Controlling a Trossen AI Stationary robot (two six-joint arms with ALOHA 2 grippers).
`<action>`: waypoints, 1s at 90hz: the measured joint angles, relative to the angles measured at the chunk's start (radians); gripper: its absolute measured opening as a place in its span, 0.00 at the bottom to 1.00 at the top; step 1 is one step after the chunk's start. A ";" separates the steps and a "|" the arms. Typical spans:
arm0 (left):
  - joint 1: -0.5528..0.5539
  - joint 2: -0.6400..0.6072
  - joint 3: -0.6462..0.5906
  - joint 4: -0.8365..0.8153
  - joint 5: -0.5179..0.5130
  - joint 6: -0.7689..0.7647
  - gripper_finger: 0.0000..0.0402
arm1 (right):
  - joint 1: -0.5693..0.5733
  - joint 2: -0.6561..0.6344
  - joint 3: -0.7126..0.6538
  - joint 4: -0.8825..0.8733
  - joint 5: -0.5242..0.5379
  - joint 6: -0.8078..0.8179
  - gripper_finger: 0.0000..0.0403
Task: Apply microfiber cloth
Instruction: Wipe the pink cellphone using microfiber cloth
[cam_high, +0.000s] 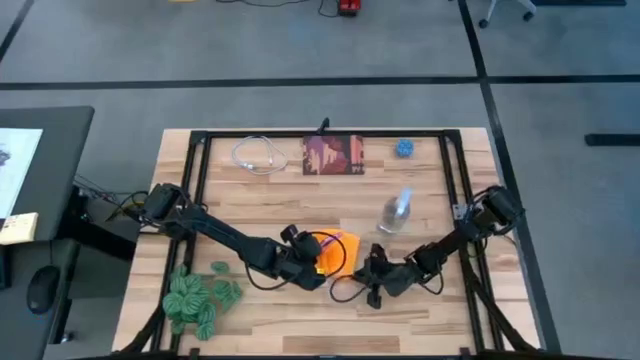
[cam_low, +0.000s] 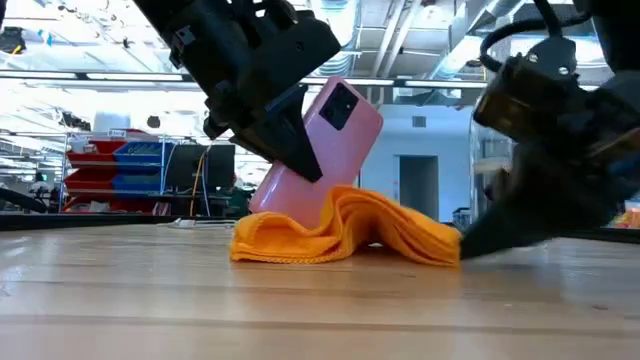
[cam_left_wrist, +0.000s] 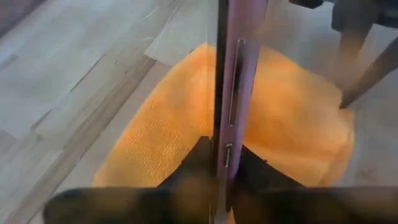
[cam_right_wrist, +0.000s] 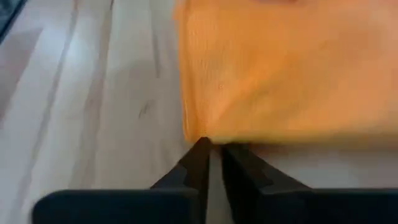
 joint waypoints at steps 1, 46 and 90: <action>0.000 0.000 0.000 0.000 0.000 0.000 0.01 | -0.002 -0.005 0.000 -0.010 -0.013 0.013 0.15; -0.027 0.001 0.000 0.013 -0.023 0.024 0.01 | -0.096 -0.019 0.002 -0.018 -0.118 0.337 0.69; -0.039 0.002 0.000 0.042 -0.049 0.064 0.01 | -0.038 -0.013 0.007 0.227 0.090 -0.032 0.03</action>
